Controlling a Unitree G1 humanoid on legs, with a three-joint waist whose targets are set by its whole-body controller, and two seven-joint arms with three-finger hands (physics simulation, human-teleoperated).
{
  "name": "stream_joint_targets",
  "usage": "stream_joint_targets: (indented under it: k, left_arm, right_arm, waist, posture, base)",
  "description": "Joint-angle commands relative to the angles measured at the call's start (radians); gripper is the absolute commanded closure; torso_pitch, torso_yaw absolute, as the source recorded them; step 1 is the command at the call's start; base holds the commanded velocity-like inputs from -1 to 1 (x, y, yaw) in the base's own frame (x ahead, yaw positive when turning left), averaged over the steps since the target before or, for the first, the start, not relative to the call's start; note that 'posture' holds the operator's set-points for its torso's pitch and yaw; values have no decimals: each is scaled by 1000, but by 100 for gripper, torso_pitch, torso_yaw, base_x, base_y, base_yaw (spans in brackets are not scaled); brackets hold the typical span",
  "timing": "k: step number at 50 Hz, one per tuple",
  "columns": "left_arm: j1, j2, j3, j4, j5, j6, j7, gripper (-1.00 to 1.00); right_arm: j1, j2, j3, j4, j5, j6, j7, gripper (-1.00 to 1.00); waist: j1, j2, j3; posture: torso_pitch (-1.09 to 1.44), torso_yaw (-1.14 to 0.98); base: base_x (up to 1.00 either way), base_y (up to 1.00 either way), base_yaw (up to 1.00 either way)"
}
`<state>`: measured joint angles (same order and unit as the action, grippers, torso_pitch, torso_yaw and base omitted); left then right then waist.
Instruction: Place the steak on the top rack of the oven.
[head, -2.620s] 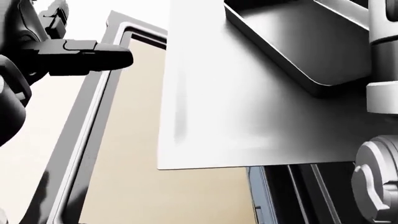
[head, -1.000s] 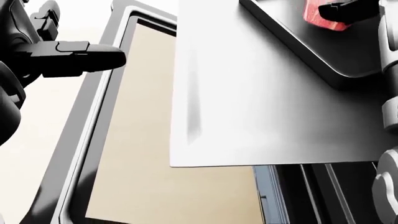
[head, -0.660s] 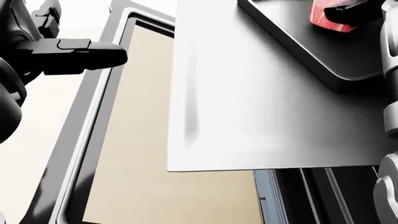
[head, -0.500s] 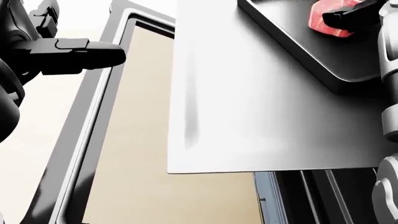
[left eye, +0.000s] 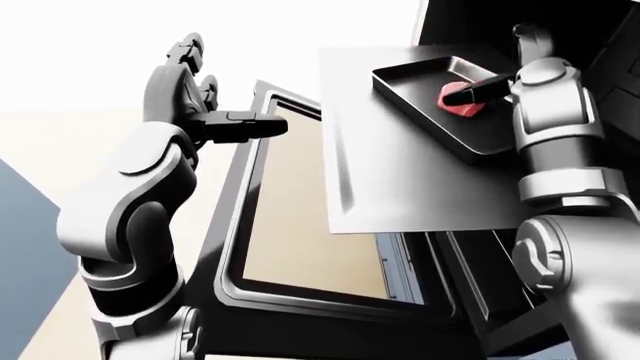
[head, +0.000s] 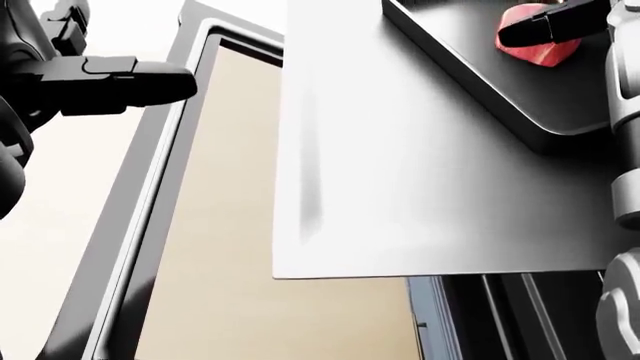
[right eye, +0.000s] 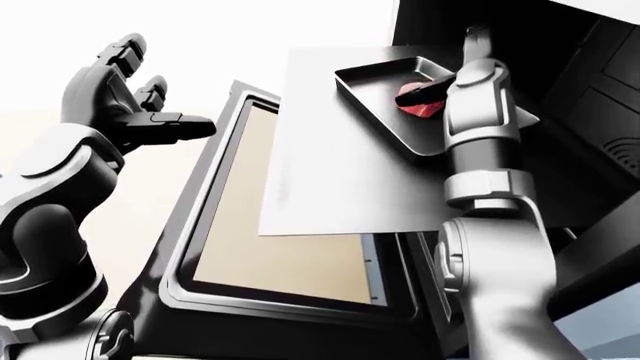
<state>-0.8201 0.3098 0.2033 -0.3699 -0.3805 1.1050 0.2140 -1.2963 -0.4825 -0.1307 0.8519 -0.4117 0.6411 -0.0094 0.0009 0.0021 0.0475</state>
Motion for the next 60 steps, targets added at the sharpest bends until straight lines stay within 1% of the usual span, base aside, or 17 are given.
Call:
stream_joint_targets:
  k: [1, 5, 8, 9, 10, 11, 12, 15, 21, 25, 26, 27, 36, 42, 45, 53, 60]
  left_arm:
    - [-34, 10, 10, -29, -1, -23, 2, -100]
    - [-35, 12, 9, -26, 1, -25, 1, -100]
    - [-51, 20, 6, -2, 7, -32, -6, -100]
    - [-58, 24, 4, 1, 9, -28, -7, -100]
    - [-60, 26, 3, 4, 12, -29, -9, -100]
    - [-69, 31, 4, 14, 15, -29, -12, -100]
    - [-78, 35, 3, 24, 18, -30, -14, -100]
    - [-105, 42, 0, 55, 30, -38, -20, -100]
    - [-153, 63, -5, 105, 53, -44, -37, -100]
    - [-174, 78, -4, 126, 69, -43, -53, -100]
    - [-174, 83, -3, 129, 73, -45, -58, -100]
    - [-178, 88, -2, 133, 77, -44, -63, -100]
    - [-206, 122, 10, 159, 103, -38, -99, -100]
    - [-220, 127, 11, 164, 122, -30, -106, -100]
    - [-229, 128, 9, 174, 130, -35, -109, -100]
    - [-248, 132, 2, 203, 159, -60, -116, -100]
    - [-278, 132, -3, 220, 185, -80, -120, -100]
  right_arm:
    - [-35, -11, 0, -42, -4, -19, -8, -100]
    - [-30, -6, 0, -53, 2, -18, -4, -100]
    - [-43, 16, -17, -81, 51, 14, 25, -100]
    - [-49, 17, -1, -95, 48, 24, 37, -100]
    - [-57, 25, -12, -109, 66, 41, 42, -100]
    - [-66, 28, -5, -122, 70, 58, 53, -100]
    - [-79, 38, -20, -128, 95, 72, 57, -100]
    - [-104, 47, -1, -154, 117, 107, 82, -100]
    - [-149, 72, 13, -210, 153, 182, 131, -100]
    - [-171, 90, 3, -253, 186, 235, 147, -100]
    - [-175, 91, 19, -266, 185, 249, 158, -100]
    - [-181, 103, 6, -284, 201, 268, 157, -100]
    - [-219, 135, 25, -390, 235, 367, 150, -100]
    - [-192, 166, 65, -520, 233, 430, 194, -100]
    - [-194, 175, 60, -540, 225, 442, 202, -100]
    - [-200, 202, 75, -616, 213, 459, 236, -100]
    - [-245, 199, 82, -592, 187, 455, 257, -100]
  waist:
    - [0, -2, -29]
    - [0, -3, -29]
    - [1, -2, -29]
    - [0, -2, -29]
    - [0, -1, -29]
    - [0, 0, -29]
    - [-1, 0, -28]
    - [-1, 3, -27]
    - [-2, 4, -24]
    - [-2, 4, -23]
    - [-2, 5, -23]
    - [-2, 5, -23]
    - [-2, 11, -19]
    - [-3, 13, -16]
    - [-3, 13, -15]
    - [-4, 15, -14]
    - [-7, 17, -12]
  posture:
    - [0, 0]
    - [0, 0]
    - [0, 0]
    - [0, 0]
    - [0, 0]
    - [0, 0]
    - [0, 0]
    - [0, 0]
    - [0, 0]
    - [0, 0]
    - [0, 0]
    - [0, 0]
    - [0, 0]
    - [0, 0]
    - [0, 0]
    - [0, 0]
    - [0, 0]
  base:
    - [0, 0, 0]
    - [0, 0, 0]
    - [0, 0, 0]
    - [0, 0, 0]
    - [0, 0, 0]
    - [0, 0, 0]
    - [0, 0, 0]
    - [0, 0, 0]
    - [0, 0, 0]
    - [0, 0, 0]
    - [0, 0, 0]
    - [0, 0, 0]
    - [0, 0, 0]
    - [0, 0, 0]
    - [0, 0, 0]
    - [0, 0, 0]
    - [0, 0, 0]
